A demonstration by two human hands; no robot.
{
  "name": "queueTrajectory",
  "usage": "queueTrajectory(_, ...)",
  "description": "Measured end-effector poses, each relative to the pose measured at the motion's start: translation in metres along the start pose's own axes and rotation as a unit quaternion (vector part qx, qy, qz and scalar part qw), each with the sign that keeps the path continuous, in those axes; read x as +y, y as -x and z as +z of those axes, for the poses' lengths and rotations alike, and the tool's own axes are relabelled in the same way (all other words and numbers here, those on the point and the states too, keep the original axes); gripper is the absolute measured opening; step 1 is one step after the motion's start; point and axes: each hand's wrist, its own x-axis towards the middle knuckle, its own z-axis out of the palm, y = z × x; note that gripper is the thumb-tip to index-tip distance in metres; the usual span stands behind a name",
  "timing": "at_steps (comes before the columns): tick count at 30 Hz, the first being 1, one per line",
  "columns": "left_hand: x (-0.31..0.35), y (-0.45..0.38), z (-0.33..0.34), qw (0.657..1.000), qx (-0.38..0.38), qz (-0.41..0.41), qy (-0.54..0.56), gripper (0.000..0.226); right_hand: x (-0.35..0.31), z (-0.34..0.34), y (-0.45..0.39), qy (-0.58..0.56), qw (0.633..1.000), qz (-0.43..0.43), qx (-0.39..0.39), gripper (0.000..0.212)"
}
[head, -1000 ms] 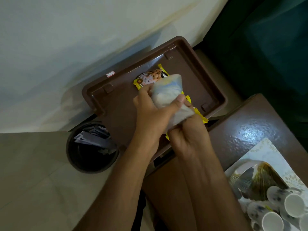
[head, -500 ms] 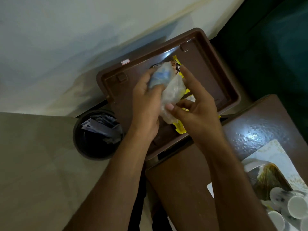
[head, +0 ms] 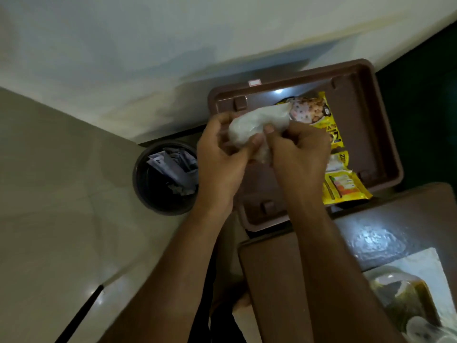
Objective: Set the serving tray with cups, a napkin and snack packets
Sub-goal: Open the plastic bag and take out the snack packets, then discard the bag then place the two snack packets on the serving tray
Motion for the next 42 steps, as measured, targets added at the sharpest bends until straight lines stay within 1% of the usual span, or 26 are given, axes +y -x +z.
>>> queueTrajectory(2,-0.004,-0.003,-0.021,0.997,0.059,0.021,-0.034,0.035,-0.007,0.018,0.009,0.018,0.995,-0.045,-0.086,0.020)
queueTrajectory(5,-0.012,-0.006,-0.049,0.984,0.140,0.026,-0.106,0.031,-0.007,0.044,0.026,0.105,0.972,-0.097,-0.189,0.046)
queueTrajectory(7,-0.013,-0.010,-0.062,0.974,0.157,0.021,-0.161,0.030,-0.001,0.053,0.034,0.131,0.958,-0.124,-0.224,0.068)
queueTrajectory(9,-0.015,-0.011,-0.078,0.976,0.159,-0.023,-0.144,0.028,0.005,0.061,0.038,0.115,0.954,-0.133,-0.242,0.084)
queueTrajectory(10,-0.018,-0.012,-0.086,0.979,0.158,-0.055,-0.117,0.027,0.006,0.066,0.040,0.112,0.955,-0.139,-0.238,0.086)
queueTrajectory(11,-0.020,-0.013,-0.093,0.980,0.155,-0.085,-0.089,0.027,0.007,0.072,0.042,0.124,0.956,-0.146,-0.222,0.082)
queueTrajectory(13,-0.026,-0.013,-0.102,0.978,0.156,-0.120,-0.069,0.028,0.011,0.084,0.049,0.174,0.953,-0.183,-0.165,0.055)
queueTrajectory(14,-0.031,-0.013,-0.106,0.976,0.161,-0.124,-0.075,0.028,0.013,0.091,0.052,0.192,0.949,-0.205,-0.143,0.041)
queueTrajectory(16,-0.036,-0.012,-0.114,0.975,0.175,-0.123,-0.059,0.024,0.015,0.105,0.055,0.197,0.946,-0.218,-0.135,0.027)
queueTrajectory(18,-0.040,-0.011,-0.121,0.974,0.189,-0.125,-0.015,0.022,0.016,0.120,0.056,0.194,0.946,-0.220,-0.136,0.022)
queueTrajectory(19,-0.043,-0.011,-0.124,0.971,0.202,-0.126,0.000,0.028,0.016,0.128,0.057,0.200,0.944,-0.226,-0.131,0.020)
queueTrajectory(21,-0.056,-0.017,-0.135,0.965,0.234,-0.118,-0.019,0.038,0.021,0.144,0.062,0.212,0.939,-0.236,-0.131,0.020)
queueTrajectory(23,-0.071,-0.027,-0.147,0.960,0.245,-0.122,-0.057,0.035,0.030,0.157,0.066,0.206,0.943,-0.219,-0.141,0.024)
queueTrajectory(24,-0.078,-0.033,-0.152,0.961,0.232,-0.126,-0.079,0.027,0.040,0.166,0.067,0.200,0.946,-0.190,-0.168,0.028)
queueTrajectory(25,-0.087,-0.040,-0.157,0.960,0.209,-0.146,-0.113,0.018,0.052,0.175,0.069,0.219,0.939,-0.163,-0.210,0.035)
queueTrajectory(26,-0.096,-0.047,-0.163,0.957,0.179,-0.180,-0.143,0.012,0.066,0.184,0.070,0.285,0.909,-0.156,-0.259,0.048)
queueTrajectory(27,-0.108,-0.052,-0.168,0.951,0.139,-0.221,-0.169,0.012,0.078,0.190,0.069,0.342,0.877,-0.131,-0.310,0.061)
queueTrajectory(28,-0.120,-0.056,-0.174,0.940,0.090,-0.254,-0.208,0.019,0.088,0.195,0.069,0.366,0.860,-0.108,-0.339,0.070)
queueTrajectory(29,-0.129,-0.058,-0.181,0.926,0.051,-0.276,-0.251,0.026,0.092,0.197,0.069,0.370,0.854,-0.086,-0.354,0.074)
queueTrajectory(30,-0.138,-0.059,-0.187,0.911,0.033,-0.288,-0.293,0.036,0.097,0.196,0.069,0.365,0.856,-0.076,-0.358,0.076)
queueTrajectory(31,-0.140,-0.057,-0.190,0.906,0.035,-0.293,-0.305,0.046,0.098,0.194,0.068,0.357,0.863,-0.077,-0.349,0.078)
queueTrajectory(33,-0.134,-0.051,-0.193,0.921,0.065,-0.272,-0.272,0.062,0.098,0.186,0.068,0.342,0.876,-0.091,-0.328,0.077)
queueTrajectory(35,-0.123,-0.047,-0.189,0.937,0.099,-0.224,-0.249,0.065,0.092,0.177,0.069,0.310,0.889,-0.111,-0.318,0.065)
queueTrajectory(37,-0.109,-0.042,-0.176,0.948,0.112,-0.169,-0.245,0.059,0.080,0.167,0.068,0.286,0.898,-0.130,-0.308,0.054)
queueTrajectory(39,-0.089,-0.034,-0.156,0.957,0.112,-0.094,-0.252,0.050,0.063,0.151,0.066,0.258,0.910,-0.150,-0.287,0.051)
queueTrajectory(42,-0.053,-0.020,-0.123,0.950,0.097,0.048,-0.294,0.040,0.028,0.120,0.059,0.209,0.933,-0.203,-0.209,0.045)
